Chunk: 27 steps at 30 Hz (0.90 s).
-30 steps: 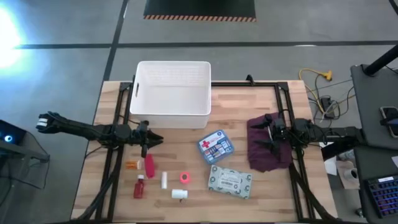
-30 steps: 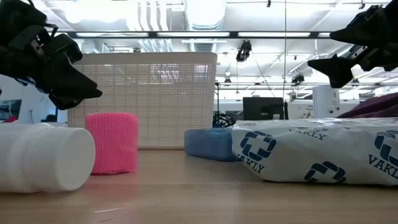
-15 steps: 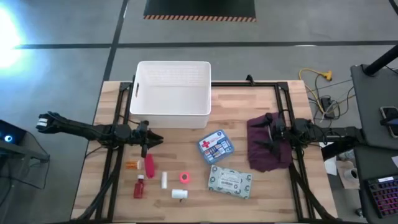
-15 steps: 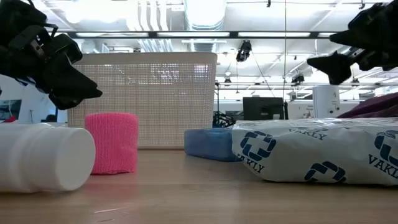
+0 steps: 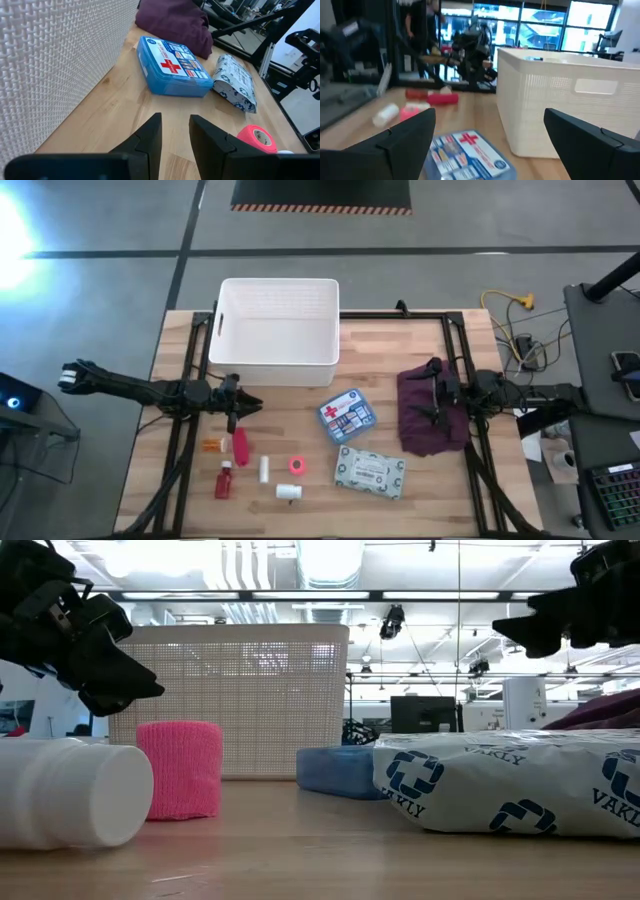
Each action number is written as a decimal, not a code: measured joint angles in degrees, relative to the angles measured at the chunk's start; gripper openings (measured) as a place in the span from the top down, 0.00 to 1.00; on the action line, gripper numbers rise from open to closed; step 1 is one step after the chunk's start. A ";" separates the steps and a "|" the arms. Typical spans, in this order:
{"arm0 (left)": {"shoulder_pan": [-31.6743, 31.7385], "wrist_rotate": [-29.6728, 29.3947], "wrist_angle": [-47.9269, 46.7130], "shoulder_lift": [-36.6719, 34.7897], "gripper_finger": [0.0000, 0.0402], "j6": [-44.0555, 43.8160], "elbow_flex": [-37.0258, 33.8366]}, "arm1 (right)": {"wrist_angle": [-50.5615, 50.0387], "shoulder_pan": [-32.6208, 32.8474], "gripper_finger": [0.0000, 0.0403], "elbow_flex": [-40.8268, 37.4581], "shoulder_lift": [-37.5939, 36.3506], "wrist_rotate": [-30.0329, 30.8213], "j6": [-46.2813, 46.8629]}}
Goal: Pick & place medical supplies in basket/bin
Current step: Put the blue first aid kit into the white bin
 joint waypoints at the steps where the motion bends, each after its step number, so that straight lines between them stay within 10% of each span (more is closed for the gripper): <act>1: 0.00 0.01 0.08 0.00 0.80 -0.02 0.01 | 1.03 0.00 0.10 -0.02 0.00 0.02 1.81; 7: -0.11 0.08 3.72 -0.09 0.80 -25.99 0.03 | 13.43 -0.02 0.10 -0.01 -0.04 0.46 31.10; 11: -0.21 -1.78 4.37 0.54 0.80 -47.52 0.04 | 15.64 0.00 0.10 0.00 0.14 12.49 48.99; 18: -4.82 3.14 25.84 1.08 0.80 -39.97 0.06 | 21.25 0.63 0.10 0.00 6.55 15.01 66.89; 27: -7.82 2.93 21.87 6.16 0.80 -38.29 0.57 | 31.83 1.92 0.10 5.34 25.65 19.23 62.73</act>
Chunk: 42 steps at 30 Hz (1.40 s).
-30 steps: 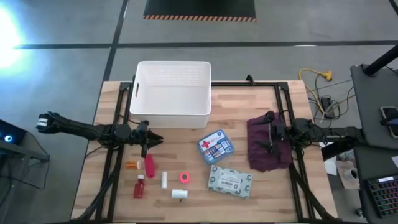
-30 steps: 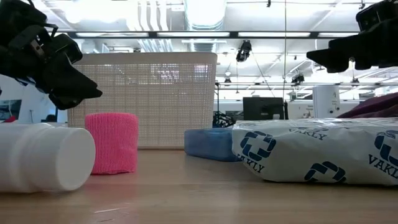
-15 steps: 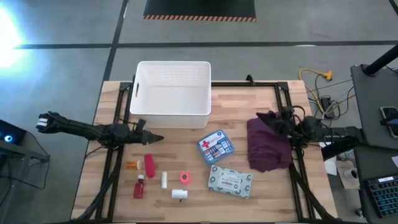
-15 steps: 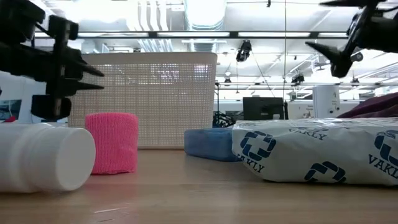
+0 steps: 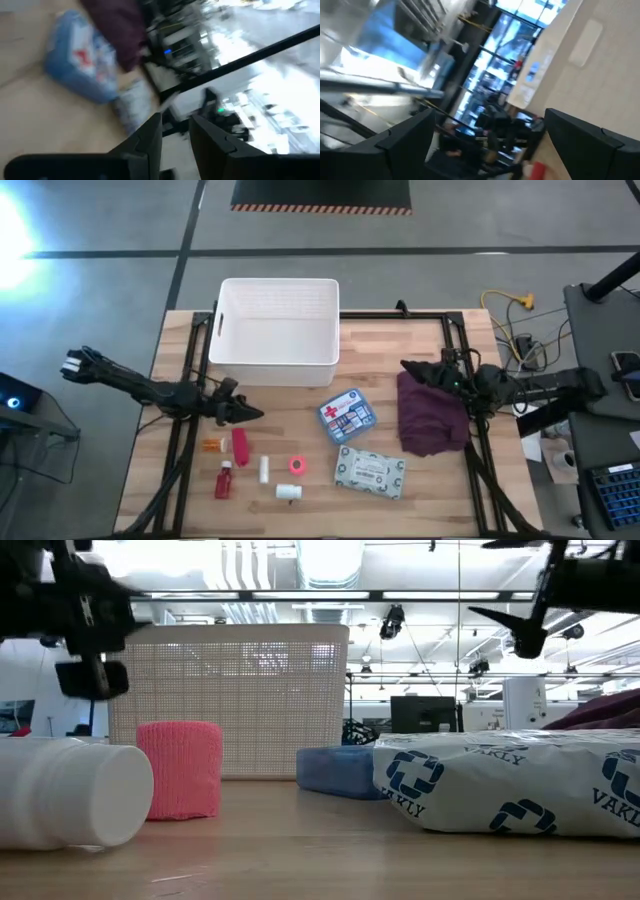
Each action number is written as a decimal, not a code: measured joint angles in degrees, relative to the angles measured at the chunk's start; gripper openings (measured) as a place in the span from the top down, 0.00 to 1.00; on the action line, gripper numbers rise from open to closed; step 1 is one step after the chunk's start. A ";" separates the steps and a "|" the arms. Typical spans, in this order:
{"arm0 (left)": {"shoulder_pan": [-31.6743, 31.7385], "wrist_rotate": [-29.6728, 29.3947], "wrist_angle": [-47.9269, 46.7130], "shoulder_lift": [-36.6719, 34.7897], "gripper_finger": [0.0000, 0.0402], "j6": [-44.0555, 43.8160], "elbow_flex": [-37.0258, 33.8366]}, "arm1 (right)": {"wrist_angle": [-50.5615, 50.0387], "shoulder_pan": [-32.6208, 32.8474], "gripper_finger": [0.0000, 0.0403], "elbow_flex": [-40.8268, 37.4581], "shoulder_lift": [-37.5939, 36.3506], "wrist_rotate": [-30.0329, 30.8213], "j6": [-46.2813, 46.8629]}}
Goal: Pick & place medical supplies in basket/bin
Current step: Put the blue first aid kit into the white bin
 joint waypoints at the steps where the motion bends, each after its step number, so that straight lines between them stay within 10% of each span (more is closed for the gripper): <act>1: 0.00 0.00 -0.03 1.21 0.80 0.77 0.61 | -0.30 0.02 0.10 1.00 1.66 -0.12 -0.97; 12: -0.09 -0.70 -0.47 23.26 0.80 3.13 11.20 | -6.95 0.13 0.10 13.97 17.11 -11.39 0.24; 22: 0.28 2.05 -5.99 45.97 0.60 1.00 24.55 | -69.93 0.03 0.10 32.49 28.80 -12.60 2.99; 31: 2.28 1.62 -6.34 52.67 0.33 -6.36 27.81 | -57.53 -3.58 0.10 28.00 38.47 -26.21 0.41; 42: 5.14 -4.20 -6.48 62.95 0.31 -12.86 37.67 | -33.08 -12.26 0.10 18.86 48.11 -33.82 -2.45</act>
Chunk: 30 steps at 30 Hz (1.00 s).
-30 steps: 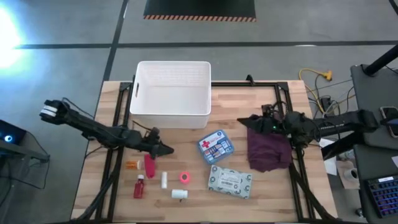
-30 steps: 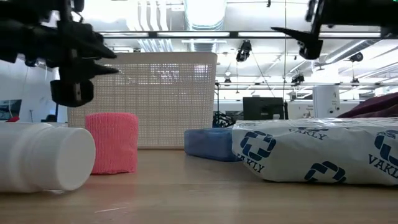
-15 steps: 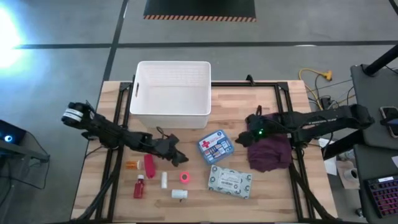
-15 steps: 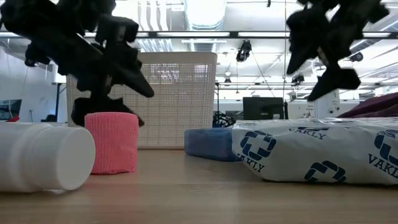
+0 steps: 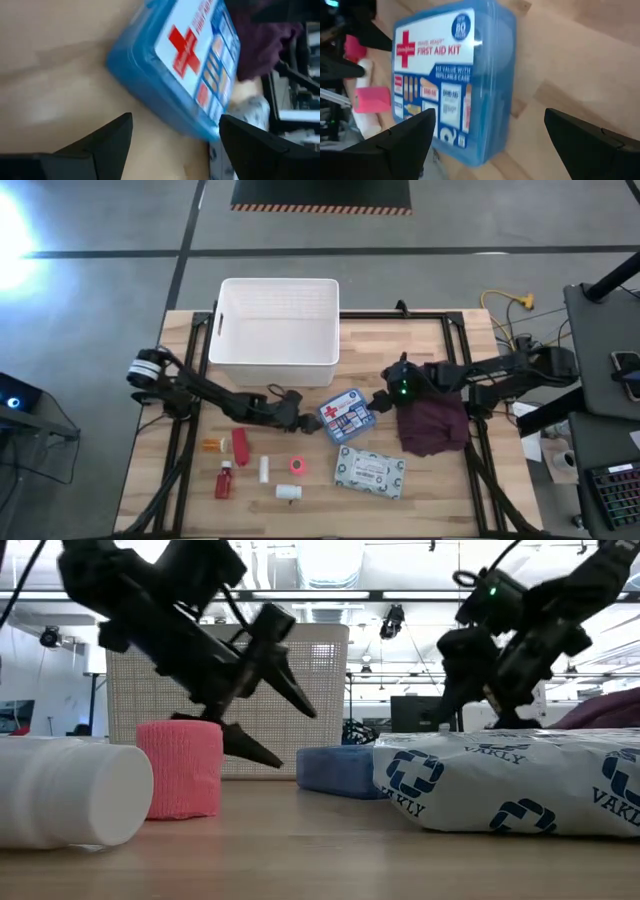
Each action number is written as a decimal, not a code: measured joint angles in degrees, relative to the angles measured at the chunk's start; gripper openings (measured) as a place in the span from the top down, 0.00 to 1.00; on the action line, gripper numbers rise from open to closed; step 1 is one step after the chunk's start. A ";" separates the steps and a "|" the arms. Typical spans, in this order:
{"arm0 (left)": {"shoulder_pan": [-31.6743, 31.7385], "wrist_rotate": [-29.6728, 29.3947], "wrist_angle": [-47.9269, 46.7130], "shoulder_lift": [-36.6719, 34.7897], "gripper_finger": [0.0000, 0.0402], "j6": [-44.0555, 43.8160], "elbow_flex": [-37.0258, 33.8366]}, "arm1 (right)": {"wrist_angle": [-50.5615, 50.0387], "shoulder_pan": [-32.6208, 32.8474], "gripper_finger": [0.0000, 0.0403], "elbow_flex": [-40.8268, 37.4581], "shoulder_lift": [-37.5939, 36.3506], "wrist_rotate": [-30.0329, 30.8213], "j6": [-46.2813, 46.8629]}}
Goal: Pick & place medical supplies in basket/bin
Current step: Put the blue first aid kit into the white bin
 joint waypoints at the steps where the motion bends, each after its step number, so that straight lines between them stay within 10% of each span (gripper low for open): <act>1: 0.33 -0.12 -0.05 1.22 0.31 -0.28 0.97 | 1.55 -0.75 0.10 -0.41 0.68 -0.91 -0.26; 16: 0.65 2.23 -10.49 8.74 0.34 1.57 10.79 | 16.89 -2.03 0.10 0.37 13.62 -13.96 -0.38; 30: 0.65 1.75 -11.67 8.13 0.37 3.90 10.57 | 0.48 1.19 0.10 15.46 5.15 -15.20 -6.79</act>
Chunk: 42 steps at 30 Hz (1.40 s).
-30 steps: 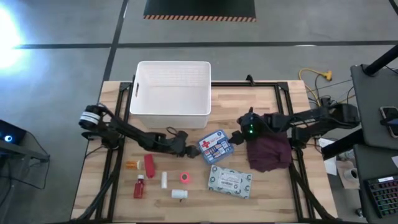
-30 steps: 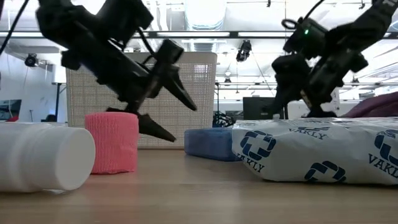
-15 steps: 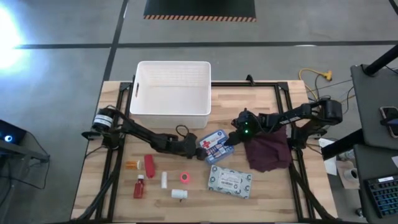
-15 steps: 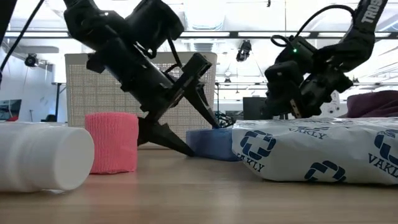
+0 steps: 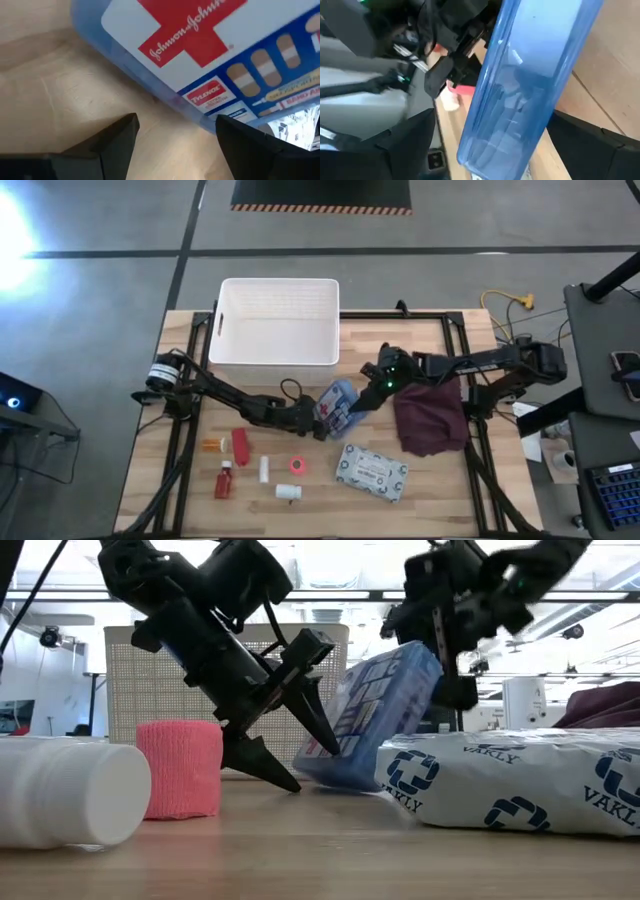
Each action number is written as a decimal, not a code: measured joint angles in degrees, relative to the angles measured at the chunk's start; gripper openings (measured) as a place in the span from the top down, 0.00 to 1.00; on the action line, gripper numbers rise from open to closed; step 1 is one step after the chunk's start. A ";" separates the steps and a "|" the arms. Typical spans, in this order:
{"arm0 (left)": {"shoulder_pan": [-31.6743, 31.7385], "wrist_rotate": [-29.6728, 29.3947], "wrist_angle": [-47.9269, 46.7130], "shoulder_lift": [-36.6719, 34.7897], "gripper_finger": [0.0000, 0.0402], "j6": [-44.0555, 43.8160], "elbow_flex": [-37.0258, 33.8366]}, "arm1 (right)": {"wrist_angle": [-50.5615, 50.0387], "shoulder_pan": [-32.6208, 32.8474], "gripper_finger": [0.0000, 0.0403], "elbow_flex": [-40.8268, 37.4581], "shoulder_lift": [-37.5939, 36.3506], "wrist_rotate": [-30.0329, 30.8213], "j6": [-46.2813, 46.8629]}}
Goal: Pick & place medical supplies in basket/bin
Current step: Put the blue first aid kit into the white bin
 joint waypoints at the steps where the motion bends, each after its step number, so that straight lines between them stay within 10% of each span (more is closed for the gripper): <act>1: 0.00 -0.02 0.02 0.00 0.37 0.30 0.00 | -3.61 0.71 0.10 1.52 0.22 0.81 -1.33; 14: -0.02 0.00 0.35 -0.04 0.37 3.37 -0.04 | -11.55 4.61 0.12 10.59 7.98 8.86 -2.58; 24: -2.38 -3.93 0.28 -0.11 0.36 3.33 -0.07 | -13.19 4.69 0.49 13.15 11.25 10.49 -3.35; 42: -18.15 -36.26 -35.65 -19.29 0.36 -14.87 -0.72 | -25.50 5.46 0.60 21.42 -8.47 13.43 -0.22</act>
